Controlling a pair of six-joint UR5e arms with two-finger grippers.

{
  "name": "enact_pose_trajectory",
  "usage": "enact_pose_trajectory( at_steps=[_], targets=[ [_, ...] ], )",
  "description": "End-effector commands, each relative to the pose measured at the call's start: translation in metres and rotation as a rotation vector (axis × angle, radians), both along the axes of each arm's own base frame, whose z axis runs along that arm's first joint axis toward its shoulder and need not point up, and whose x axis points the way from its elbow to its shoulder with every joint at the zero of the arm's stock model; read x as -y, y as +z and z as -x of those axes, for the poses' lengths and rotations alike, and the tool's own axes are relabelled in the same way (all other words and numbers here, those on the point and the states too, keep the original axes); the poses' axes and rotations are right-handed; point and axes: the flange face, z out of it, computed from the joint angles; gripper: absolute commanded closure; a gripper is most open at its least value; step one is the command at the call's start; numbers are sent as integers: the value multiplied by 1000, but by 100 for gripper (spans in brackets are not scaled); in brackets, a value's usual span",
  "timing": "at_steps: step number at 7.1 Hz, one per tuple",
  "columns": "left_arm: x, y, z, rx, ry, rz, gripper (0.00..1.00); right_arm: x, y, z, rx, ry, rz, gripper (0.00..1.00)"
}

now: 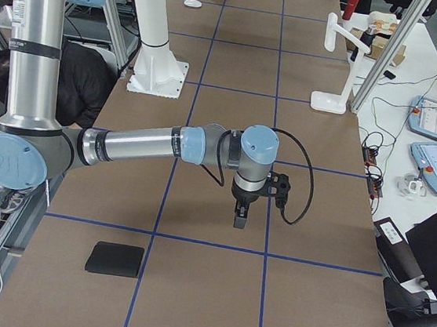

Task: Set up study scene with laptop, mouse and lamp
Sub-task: 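Carry the silver laptop with the left gripper toward the table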

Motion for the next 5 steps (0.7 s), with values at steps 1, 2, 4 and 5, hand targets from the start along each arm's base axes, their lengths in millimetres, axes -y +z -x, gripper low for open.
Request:
enact_pose_trajectory(
  at_steps=[1,2,4,5],
  targets=[
    [-39,16,14,6,-132,137,0,-1,14,1,3,-3,29,1],
    [-70,32,40,10,-228,214,0,-3,12,2,29,1,32,1],
    [-112,49,78,46,-346,465,0,-10,16,5,76,-3,40,1],
    [-150,41,98,98,-395,566,0,-13,22,5,75,-3,52,1]
  ],
)
